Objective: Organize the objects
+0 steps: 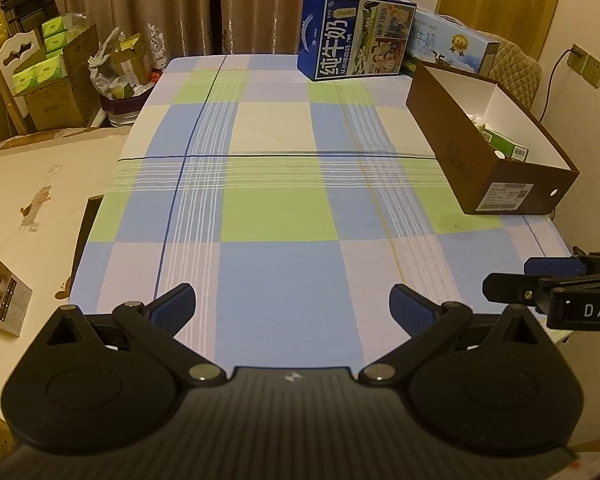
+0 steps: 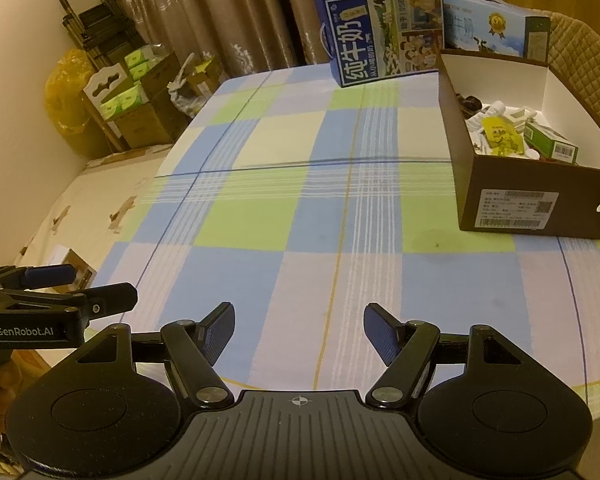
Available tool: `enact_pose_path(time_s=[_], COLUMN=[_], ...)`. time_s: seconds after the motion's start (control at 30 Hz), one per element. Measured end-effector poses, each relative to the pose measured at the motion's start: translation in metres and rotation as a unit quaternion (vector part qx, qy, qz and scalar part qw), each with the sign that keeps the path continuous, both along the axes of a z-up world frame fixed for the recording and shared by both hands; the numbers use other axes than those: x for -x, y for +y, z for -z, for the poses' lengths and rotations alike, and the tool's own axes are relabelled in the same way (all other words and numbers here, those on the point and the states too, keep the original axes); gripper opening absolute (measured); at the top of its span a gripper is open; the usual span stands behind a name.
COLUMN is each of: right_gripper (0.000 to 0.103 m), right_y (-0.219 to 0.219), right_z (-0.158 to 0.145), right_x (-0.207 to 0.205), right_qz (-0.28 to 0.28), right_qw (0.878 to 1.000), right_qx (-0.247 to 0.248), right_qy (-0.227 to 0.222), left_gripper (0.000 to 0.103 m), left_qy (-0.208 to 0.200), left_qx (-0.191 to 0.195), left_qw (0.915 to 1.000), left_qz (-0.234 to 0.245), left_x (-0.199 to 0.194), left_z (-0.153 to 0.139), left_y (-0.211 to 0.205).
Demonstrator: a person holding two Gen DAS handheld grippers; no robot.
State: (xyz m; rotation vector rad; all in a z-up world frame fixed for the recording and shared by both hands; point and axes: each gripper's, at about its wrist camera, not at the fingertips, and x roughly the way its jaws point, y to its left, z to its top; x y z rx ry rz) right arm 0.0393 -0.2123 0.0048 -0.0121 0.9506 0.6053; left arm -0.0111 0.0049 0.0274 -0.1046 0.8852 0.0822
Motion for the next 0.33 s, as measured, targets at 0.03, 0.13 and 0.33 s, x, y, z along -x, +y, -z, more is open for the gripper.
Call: enact_pose_path(time_s=[0.03, 0.13, 0.33], right_gripper=[0.069, 0.069, 0.069], right_y=[-0.001, -0.004, -0.011], right_z=[0.0, 0.0, 0.002], right_x=[0.0, -0.002, -0.006], right_qz=[0.001, 0.003, 0.007], right_qw=[1.0, 1.0, 1.0], right_qx=[0.0, -0.001, -0.005], right_qy=[0.0, 0.0, -0.001], left_gripper=[0.102, 0.102, 0.102], left_qy=[0.0, -0.001, 0.003], left_qx=[0.0, -0.001, -0.005], left_qw=[1.0, 1.0, 1.0], left_qz=[0.001, 0.003, 0.006], left_x=[-0.001, -0.003, -0.009], left_z=[0.0, 0.0, 0.001], left_y=[-0.001, -0.005, -0.011])
